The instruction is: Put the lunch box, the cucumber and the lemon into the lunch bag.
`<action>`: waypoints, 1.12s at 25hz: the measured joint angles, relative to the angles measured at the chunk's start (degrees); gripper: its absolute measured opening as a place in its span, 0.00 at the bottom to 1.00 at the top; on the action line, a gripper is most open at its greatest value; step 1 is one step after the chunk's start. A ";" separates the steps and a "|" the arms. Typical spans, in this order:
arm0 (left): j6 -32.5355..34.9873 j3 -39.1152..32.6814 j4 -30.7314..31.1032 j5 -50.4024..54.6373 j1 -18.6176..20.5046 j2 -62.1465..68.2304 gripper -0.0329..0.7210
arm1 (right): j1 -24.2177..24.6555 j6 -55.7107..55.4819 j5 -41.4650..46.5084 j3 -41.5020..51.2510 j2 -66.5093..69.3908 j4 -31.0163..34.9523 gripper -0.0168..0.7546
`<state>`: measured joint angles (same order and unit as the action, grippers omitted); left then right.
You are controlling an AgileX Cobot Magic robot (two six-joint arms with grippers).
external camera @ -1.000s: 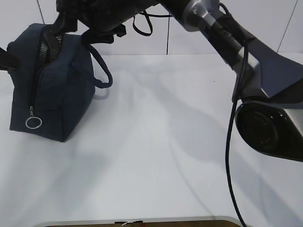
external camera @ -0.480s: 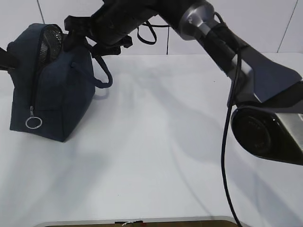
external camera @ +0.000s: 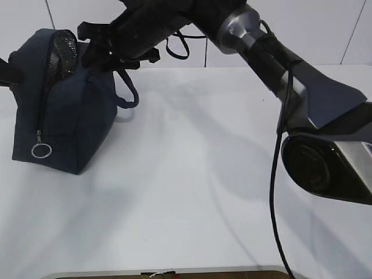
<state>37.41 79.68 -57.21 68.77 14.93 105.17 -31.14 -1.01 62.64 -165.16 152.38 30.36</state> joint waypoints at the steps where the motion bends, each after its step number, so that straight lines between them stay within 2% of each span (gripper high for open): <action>1: 0.00 0.00 0.00 0.00 0.00 0.00 0.03 | 0.00 0.00 0.02 0.00 0.14 0.41 0.49; 6: 0.00 0.00 0.00 0.00 0.00 0.00 0.03 | 0.00 -0.10 -0.25 0.00 0.75 0.75 0.48; 8: 0.00 0.00 0.00 0.00 0.00 0.00 0.03 | 0.00 -0.22 -0.25 0.00 0.75 0.75 0.44; 13: 0.00 0.00 0.00 0.00 0.00 0.00 0.03 | 0.00 -0.22 0.03 0.00 1.53 0.75 0.10; 14: 0.00 0.00 0.00 0.00 0.00 0.00 0.03 | 0.00 -0.22 0.30 0.00 1.60 0.75 0.06; 19: 0.00 0.00 0.00 0.00 -0.35 0.00 0.03 | 0.00 3.12 3.16 0.00 1.60 -0.75 0.04; 23: 0.00 0.00 0.00 0.00 -1.59 0.00 0.03 | 0.00 6.95 7.65 -1.43 1.24 -7.05 0.04; 28: 0.00 0.00 -0.11 0.00 -2.49 0.00 0.03 | 0.00 9.05 8.87 -3.00 0.97 -14.11 0.04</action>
<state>37.41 79.68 -57.32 68.77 12.44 105.17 -31.14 8.04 71.51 -168.17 153.35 16.25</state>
